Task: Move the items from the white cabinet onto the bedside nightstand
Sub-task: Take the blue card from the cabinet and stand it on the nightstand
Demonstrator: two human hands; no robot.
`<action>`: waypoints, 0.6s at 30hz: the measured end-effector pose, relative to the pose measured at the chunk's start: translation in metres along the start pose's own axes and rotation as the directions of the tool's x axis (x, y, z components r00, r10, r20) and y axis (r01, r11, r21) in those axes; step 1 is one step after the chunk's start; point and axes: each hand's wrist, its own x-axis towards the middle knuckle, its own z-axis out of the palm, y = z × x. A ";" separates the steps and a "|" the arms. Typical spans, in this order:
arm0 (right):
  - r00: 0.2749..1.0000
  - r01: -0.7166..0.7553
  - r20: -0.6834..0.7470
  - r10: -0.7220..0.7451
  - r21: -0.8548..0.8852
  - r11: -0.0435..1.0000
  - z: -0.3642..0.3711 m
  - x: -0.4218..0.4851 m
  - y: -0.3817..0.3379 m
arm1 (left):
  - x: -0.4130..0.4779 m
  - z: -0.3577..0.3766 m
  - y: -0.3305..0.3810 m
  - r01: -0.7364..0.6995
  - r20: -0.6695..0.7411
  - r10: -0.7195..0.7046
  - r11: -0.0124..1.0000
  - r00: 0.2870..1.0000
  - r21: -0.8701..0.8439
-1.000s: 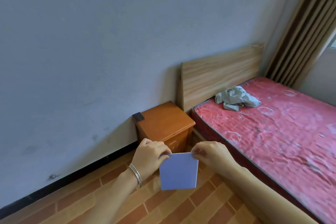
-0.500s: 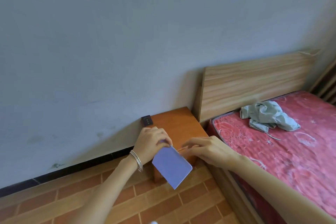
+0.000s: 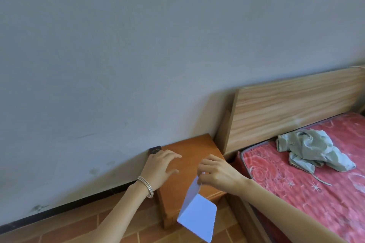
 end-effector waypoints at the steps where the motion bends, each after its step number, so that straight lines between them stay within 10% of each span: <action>1: 0.998 -0.035 0.043 0.035 0.014 0.999 0.014 0.006 0.015 | 0.005 0.009 -0.015 0.014 0.039 -0.015 0.999 0.999 0.046; 7: 0.892 -0.277 0.360 0.275 -0.047 0.960 0.117 0.039 0.084 | 0.018 0.073 -0.090 0.115 0.218 -0.157 0.974 0.963 0.194; 18: 0.776 -0.472 0.375 0.506 -0.186 0.862 0.286 0.057 0.170 | 0.026 0.213 -0.186 0.313 0.347 -0.405 0.904 0.846 0.292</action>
